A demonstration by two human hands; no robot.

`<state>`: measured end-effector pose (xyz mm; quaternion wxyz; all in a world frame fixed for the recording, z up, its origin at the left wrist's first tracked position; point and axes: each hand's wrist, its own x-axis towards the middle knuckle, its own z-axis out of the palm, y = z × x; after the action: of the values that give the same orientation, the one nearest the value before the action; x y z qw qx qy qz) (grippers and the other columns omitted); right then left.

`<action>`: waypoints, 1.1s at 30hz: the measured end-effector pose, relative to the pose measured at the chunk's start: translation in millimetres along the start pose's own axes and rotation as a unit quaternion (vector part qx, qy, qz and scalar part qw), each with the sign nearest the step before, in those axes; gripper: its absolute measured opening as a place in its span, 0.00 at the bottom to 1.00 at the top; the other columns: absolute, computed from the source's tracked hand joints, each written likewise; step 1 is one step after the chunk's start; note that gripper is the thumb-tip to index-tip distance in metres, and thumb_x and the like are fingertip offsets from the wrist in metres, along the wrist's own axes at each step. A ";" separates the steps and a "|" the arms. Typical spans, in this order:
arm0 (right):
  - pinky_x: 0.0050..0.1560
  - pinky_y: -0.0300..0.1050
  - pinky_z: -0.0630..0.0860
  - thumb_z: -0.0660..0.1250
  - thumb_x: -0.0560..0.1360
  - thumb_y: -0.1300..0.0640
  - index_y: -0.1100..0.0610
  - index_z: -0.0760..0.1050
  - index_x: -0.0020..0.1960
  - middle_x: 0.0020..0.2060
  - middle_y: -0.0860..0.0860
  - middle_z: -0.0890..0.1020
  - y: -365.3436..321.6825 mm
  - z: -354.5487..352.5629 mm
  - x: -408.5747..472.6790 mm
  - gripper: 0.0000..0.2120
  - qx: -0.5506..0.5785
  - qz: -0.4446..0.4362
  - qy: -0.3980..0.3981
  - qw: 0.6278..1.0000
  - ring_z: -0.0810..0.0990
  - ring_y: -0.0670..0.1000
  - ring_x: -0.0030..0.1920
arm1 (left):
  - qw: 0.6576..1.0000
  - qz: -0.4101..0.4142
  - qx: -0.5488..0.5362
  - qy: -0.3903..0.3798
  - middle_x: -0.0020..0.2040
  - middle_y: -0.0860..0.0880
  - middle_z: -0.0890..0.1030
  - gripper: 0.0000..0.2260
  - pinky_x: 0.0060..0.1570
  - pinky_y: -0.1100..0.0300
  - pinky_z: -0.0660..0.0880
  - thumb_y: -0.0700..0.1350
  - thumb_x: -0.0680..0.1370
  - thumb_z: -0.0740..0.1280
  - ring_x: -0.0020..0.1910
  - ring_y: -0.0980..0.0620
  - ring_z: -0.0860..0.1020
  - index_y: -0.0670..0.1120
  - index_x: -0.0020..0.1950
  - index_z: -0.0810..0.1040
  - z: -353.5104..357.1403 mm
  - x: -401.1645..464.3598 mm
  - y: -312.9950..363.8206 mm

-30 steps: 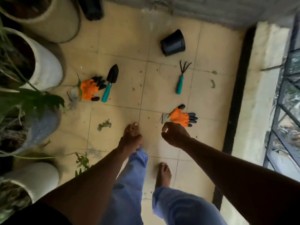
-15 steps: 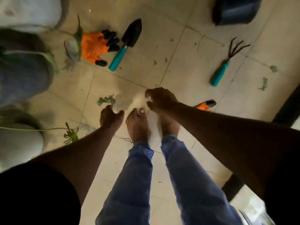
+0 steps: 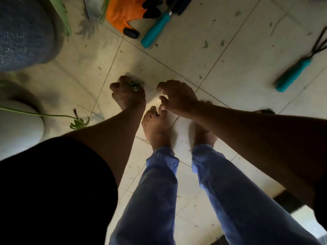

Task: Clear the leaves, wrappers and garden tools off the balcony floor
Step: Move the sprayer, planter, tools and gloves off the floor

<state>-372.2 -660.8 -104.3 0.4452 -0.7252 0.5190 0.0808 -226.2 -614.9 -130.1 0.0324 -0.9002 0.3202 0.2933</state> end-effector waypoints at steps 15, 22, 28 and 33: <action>0.56 0.47 0.79 0.70 0.78 0.54 0.51 0.79 0.62 0.55 0.50 0.85 -13.6 -28.8 -14.0 0.13 0.075 0.086 0.033 0.993 0.84 0.51 0.54 | 0.959 -0.036 -0.267 -0.085 0.46 0.48 0.87 0.05 0.48 0.63 0.82 0.36 0.74 0.74 0.48 0.47 0.86 0.46 0.45 0.85 -14.6 7.7 11.6; 0.62 0.53 0.78 0.67 0.75 0.62 0.56 0.79 0.66 0.60 0.56 0.84 -34.2 -47.4 -72.1 0.19 0.123 0.101 0.021 0.987 0.82 0.57 0.60 | 0.816 -0.130 -0.477 -0.300 0.41 0.44 0.87 0.12 0.41 0.59 0.83 0.26 0.76 0.67 0.41 0.49 0.87 0.39 0.54 0.80 -45.8 -73.0 27.8; 0.52 0.55 0.80 0.56 0.81 0.54 0.50 0.79 0.61 0.53 0.55 0.80 -19.1 -44.6 -122.4 0.16 -0.008 0.161 0.045 0.986 0.81 0.58 0.54 | 0.800 -0.180 -0.443 -0.362 0.37 0.46 0.86 0.12 0.40 0.59 0.84 0.32 0.80 0.64 0.38 0.51 0.86 0.42 0.43 0.84 -40.7 -110.1 48.1; 0.42 0.45 0.77 0.63 0.81 0.59 0.54 0.84 0.55 0.48 0.56 0.82 -4.5 -55.8 -137.1 0.11 0.029 0.195 0.116 0.973 0.83 0.56 0.48 | 0.791 -0.225 -0.410 -0.395 0.42 0.42 0.84 0.10 0.38 0.56 0.81 0.40 0.83 0.60 0.43 0.46 0.82 0.38 0.51 0.79 -38.9 -125.2 84.6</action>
<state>-449.2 -607.9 10.6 0.3783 -0.6013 0.7007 0.0658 -334.9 -621.7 -18.3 -0.1512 -0.6814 -0.0826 0.7114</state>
